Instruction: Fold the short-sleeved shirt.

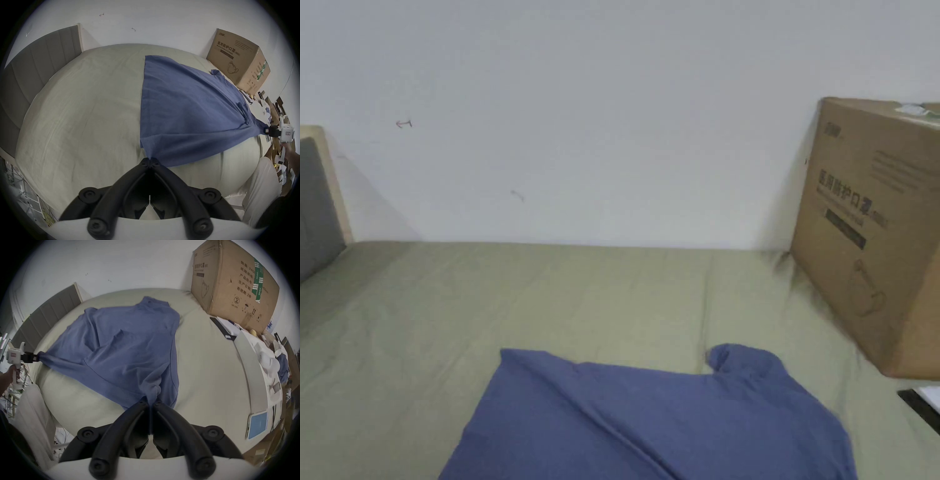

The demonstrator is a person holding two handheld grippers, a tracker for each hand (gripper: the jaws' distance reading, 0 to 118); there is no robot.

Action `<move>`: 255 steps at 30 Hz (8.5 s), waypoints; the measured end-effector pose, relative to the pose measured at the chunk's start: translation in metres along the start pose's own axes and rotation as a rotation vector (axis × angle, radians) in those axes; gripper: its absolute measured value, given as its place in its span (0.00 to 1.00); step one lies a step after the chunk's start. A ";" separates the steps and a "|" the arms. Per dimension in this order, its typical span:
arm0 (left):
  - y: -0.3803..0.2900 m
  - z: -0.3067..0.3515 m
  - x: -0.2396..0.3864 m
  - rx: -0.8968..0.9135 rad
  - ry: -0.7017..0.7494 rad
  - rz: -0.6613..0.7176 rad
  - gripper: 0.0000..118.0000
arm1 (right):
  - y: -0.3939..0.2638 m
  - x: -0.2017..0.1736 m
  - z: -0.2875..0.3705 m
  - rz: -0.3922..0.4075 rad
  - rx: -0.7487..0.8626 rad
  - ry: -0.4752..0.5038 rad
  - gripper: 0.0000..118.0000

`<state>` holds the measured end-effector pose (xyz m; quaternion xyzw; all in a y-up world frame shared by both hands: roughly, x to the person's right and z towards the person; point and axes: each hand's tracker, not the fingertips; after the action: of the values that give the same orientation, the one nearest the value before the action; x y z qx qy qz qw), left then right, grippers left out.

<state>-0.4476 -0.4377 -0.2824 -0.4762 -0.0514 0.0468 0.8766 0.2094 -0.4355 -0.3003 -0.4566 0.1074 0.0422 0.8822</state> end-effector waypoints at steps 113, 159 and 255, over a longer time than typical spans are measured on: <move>0.112 -0.072 0.035 0.128 0.041 0.311 0.01 | 0.133 0.020 -0.084 -0.213 -0.228 -0.095 0.08; 0.087 -0.101 0.029 -0.241 0.100 0.226 0.96 | 0.041 -0.060 0.065 -0.395 0.318 0.290 0.00; 0.228 -0.070 0.084 -0.102 -0.112 0.043 0.26 | 0.083 -0.074 0.076 -0.165 0.518 0.182 0.00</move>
<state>-0.3625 -0.3613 -0.5085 -0.5177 -0.0922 0.0895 0.8458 0.1341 -0.3242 -0.3070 -0.2250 0.1560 -0.0997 0.9566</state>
